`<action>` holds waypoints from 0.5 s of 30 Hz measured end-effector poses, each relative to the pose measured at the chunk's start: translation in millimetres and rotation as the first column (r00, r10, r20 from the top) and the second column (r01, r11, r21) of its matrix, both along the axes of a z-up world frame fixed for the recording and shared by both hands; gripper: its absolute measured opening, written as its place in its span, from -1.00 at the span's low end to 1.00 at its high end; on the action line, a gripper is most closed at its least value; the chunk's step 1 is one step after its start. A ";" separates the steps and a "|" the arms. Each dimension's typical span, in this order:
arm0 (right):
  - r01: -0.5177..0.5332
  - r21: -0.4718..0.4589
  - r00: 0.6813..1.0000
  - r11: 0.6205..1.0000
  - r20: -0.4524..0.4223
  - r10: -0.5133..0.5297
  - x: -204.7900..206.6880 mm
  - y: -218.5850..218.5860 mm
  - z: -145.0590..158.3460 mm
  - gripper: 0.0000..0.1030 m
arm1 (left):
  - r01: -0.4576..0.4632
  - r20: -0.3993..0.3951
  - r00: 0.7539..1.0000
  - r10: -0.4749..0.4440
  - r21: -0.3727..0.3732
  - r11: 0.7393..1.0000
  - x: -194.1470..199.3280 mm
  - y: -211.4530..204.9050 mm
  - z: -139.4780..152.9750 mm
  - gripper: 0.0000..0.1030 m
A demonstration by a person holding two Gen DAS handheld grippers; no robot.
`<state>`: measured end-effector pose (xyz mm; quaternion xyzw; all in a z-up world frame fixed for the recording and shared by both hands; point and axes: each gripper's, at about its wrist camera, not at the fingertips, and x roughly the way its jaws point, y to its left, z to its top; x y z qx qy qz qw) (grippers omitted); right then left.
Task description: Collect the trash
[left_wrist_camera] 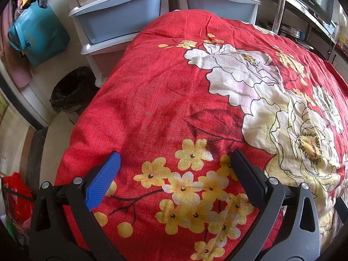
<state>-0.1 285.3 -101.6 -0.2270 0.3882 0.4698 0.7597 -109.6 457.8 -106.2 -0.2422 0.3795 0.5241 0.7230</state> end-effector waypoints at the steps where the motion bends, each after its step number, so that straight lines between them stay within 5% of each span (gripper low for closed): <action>1: 0.000 0.000 1.000 1.000 0.000 0.000 0.2 -0.2 0.0 0.90 | 0.000 0.000 1.000 0.000 0.000 1.000 0.1 -0.1 0.0 0.82; 15: 0.000 0.000 1.000 1.000 0.000 0.000 0.7 -1.0 0.3 0.90 | 0.000 0.000 1.000 0.000 0.000 1.000 0.0 0.3 -0.1 0.82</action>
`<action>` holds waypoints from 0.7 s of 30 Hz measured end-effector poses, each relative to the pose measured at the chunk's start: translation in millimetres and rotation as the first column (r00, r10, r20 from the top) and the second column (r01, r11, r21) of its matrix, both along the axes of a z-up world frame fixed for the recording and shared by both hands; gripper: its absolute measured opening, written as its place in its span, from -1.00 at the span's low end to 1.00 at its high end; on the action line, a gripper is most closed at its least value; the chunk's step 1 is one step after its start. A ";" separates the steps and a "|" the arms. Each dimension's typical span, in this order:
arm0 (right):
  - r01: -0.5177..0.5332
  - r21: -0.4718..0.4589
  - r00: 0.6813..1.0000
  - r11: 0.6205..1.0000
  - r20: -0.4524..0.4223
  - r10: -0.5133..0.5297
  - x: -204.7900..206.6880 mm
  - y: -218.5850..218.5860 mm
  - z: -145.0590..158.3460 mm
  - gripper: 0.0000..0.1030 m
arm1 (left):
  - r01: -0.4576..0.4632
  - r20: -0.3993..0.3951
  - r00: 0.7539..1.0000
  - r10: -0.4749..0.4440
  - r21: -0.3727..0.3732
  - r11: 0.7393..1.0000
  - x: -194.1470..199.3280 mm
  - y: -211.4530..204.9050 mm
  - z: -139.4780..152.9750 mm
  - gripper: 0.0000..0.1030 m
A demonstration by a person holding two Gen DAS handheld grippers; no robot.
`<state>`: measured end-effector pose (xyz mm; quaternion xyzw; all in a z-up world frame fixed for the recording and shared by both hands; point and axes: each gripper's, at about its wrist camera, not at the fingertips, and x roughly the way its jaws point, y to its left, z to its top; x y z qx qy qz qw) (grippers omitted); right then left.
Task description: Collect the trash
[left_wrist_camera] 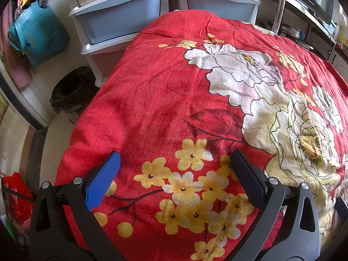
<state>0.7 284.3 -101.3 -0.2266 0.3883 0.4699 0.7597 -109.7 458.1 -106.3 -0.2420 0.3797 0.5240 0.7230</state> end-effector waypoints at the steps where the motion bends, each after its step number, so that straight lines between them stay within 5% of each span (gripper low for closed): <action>1: 0.000 0.000 1.000 1.000 0.000 0.000 -0.3 0.2 0.0 0.90 | 0.000 0.000 1.000 0.000 0.000 1.000 0.1 -0.1 0.0 0.82; 21: 0.000 0.000 1.000 1.000 0.000 0.000 0.6 -1.1 0.4 0.90 | 0.000 0.000 1.000 0.000 0.000 1.000 -0.6 0.2 -0.1 0.82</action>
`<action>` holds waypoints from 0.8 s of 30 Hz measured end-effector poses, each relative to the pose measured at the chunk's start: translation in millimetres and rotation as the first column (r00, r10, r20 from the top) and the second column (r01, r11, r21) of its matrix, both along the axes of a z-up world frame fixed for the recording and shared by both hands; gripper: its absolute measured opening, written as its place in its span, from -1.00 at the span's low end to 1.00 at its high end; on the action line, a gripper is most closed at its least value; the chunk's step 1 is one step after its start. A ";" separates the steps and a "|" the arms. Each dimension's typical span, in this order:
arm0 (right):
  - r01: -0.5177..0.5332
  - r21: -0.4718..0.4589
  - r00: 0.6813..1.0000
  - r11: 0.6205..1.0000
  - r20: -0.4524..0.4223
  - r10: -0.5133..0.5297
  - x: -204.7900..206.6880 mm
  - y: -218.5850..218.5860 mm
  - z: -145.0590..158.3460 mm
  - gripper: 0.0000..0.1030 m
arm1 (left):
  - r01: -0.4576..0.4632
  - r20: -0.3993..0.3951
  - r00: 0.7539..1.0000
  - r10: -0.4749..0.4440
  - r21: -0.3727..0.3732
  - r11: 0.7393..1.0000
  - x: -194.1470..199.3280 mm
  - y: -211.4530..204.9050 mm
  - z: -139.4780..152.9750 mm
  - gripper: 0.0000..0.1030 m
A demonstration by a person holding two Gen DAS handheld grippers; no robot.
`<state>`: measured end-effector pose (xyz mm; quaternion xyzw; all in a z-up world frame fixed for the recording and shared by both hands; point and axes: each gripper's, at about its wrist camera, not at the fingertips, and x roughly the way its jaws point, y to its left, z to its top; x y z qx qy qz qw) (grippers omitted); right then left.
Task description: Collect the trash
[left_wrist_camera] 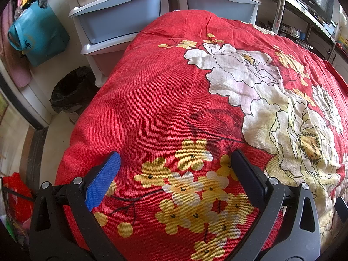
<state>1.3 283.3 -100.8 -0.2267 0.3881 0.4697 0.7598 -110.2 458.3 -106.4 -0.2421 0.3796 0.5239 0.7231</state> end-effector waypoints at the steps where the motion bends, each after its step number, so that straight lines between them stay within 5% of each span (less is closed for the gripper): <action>1: 0.000 0.000 1.000 1.000 0.000 0.000 -0.7 1.3 -0.3 0.90 | 0.000 0.000 1.000 0.000 0.000 1.000 0.6 -0.3 0.1 0.82; 24: 0.000 0.000 1.000 1.000 0.000 0.000 -0.1 0.3 -0.3 0.90 | 0.000 0.000 1.000 0.000 0.000 1.000 0.3 -0.3 0.0 0.82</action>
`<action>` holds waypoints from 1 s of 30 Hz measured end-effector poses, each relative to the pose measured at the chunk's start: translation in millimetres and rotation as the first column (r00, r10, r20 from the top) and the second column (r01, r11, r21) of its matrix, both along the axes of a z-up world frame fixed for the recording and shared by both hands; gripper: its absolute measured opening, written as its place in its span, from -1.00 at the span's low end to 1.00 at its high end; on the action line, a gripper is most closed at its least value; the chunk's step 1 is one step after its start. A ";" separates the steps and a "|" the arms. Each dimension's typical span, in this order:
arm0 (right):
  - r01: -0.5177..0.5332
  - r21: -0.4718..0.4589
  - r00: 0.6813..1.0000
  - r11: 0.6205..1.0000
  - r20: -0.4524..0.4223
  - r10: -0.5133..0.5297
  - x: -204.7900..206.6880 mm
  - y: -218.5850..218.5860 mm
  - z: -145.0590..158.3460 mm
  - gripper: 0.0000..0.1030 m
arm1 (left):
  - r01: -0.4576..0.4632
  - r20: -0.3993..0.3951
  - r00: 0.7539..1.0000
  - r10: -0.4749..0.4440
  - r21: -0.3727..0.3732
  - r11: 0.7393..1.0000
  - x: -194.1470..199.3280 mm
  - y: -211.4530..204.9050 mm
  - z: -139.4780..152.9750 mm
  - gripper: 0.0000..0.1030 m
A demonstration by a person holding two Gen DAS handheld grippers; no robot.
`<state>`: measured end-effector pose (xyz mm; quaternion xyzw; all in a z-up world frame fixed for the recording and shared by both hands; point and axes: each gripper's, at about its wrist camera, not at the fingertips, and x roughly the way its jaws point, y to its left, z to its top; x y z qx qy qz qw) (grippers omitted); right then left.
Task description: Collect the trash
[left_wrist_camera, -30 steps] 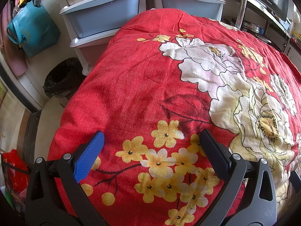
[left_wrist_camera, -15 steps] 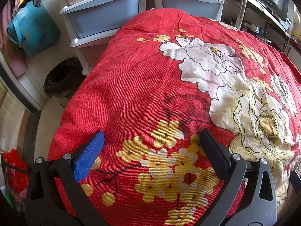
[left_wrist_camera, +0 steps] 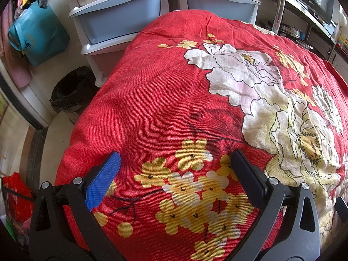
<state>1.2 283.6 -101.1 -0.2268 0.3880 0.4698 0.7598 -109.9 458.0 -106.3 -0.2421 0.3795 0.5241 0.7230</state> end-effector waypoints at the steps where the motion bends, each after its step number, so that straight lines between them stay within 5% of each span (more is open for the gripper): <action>1: 0.000 0.000 1.000 1.000 0.000 0.000 -0.4 0.5 -0.1 0.90 | 0.000 0.000 1.000 0.000 0.000 1.000 -0.3 0.2 0.0 0.82; 30: 0.000 0.001 1.000 1.000 -0.002 0.000 -2.2 3.8 -0.9 0.90 | -0.002 -0.001 1.000 0.002 0.000 1.000 0.8 -0.1 0.4 0.82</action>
